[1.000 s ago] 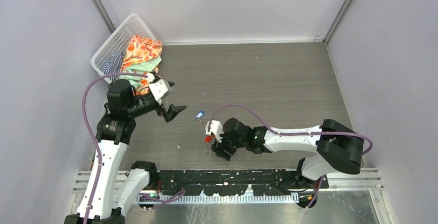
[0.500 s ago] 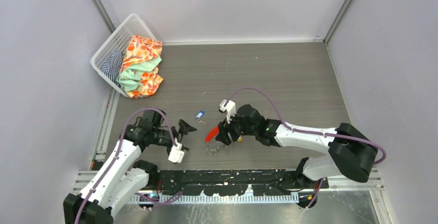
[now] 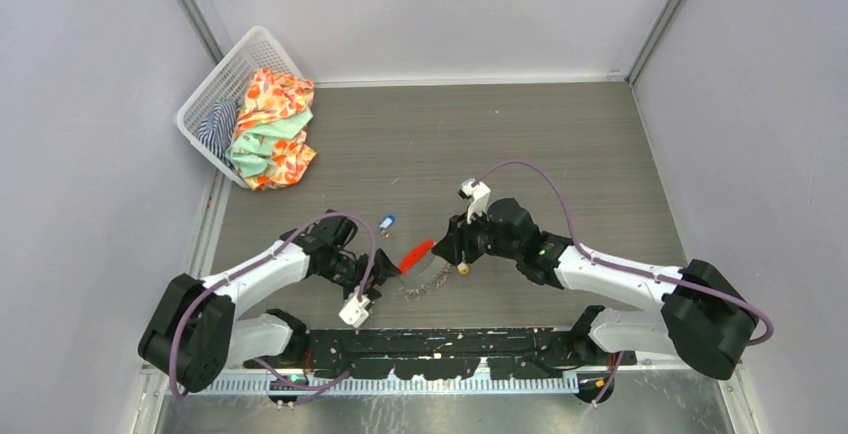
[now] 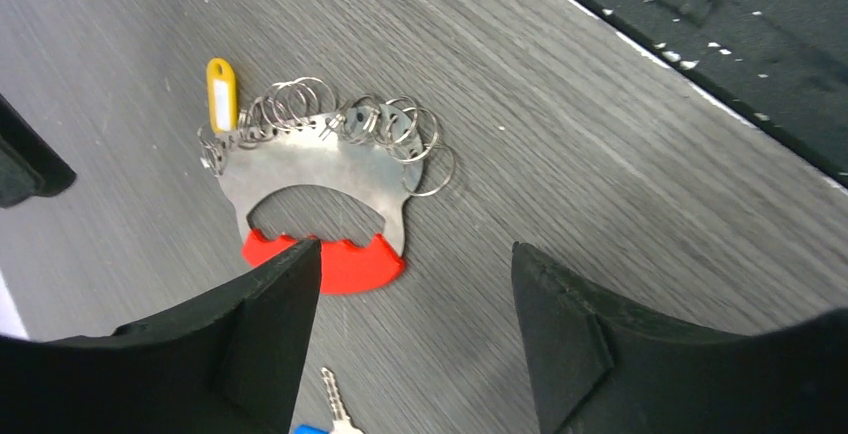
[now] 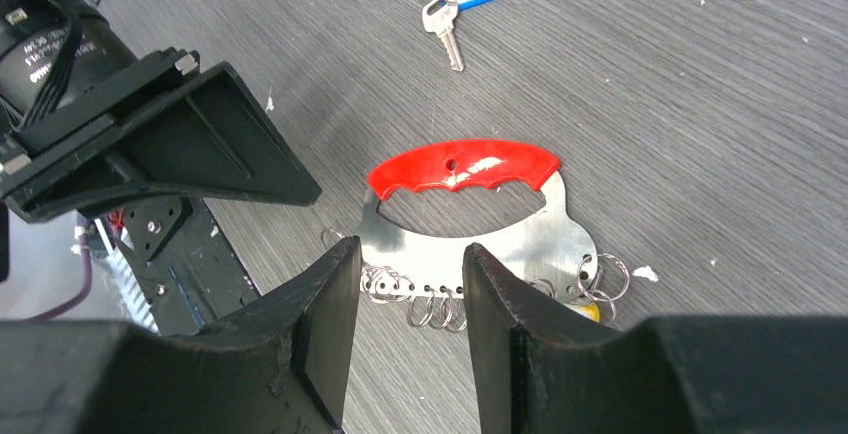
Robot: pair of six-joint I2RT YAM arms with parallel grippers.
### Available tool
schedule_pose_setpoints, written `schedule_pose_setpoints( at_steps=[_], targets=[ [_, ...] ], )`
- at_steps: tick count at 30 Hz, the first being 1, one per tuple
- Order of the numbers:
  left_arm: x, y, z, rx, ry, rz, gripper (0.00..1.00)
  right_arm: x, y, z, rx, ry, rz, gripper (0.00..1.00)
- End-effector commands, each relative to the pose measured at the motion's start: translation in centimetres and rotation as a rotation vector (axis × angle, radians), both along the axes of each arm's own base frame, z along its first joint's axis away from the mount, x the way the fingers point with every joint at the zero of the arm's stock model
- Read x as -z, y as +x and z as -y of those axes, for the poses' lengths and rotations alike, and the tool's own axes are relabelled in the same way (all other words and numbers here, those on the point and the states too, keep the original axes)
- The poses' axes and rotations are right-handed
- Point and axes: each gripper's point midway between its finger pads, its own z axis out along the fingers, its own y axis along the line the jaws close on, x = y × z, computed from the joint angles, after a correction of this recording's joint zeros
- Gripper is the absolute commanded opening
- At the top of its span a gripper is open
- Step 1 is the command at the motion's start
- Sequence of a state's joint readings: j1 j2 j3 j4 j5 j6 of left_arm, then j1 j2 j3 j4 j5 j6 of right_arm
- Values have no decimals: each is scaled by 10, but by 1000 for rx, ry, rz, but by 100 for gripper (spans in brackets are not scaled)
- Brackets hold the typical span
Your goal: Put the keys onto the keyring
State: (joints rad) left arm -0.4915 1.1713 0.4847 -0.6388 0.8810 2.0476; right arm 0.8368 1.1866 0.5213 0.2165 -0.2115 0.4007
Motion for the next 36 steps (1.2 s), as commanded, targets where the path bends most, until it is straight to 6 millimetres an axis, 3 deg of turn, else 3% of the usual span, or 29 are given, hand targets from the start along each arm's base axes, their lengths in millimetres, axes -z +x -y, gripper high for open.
schedule_pose_setpoints(
  at_steps=[1, 6, 13, 19, 27, 36],
  targets=[
    [-17, 14, 30, 307, -177, 426, 67, -2, 6, -5, 23, 39, -35, 45],
    [-10, 15, 38, 341, -179, 444, 62, 15, 6, -11, 26, 40, -113, 40],
    [-4, 7, 39, 393, -184, 440, 59, 22, 4, -12, 26, 40, -141, 36],
    [-3, -5, 44, 453, -218, 450, 48, 31, 2, -11, 31, 22, -167, 32],
    [4, -5, 43, 469, -201, 454, 40, 30, -1, -9, 33, 27, -176, 29],
    [2, -6, 47, 489, -225, 469, 21, 33, -3, -10, 22, 23, -195, 27]
  ],
)
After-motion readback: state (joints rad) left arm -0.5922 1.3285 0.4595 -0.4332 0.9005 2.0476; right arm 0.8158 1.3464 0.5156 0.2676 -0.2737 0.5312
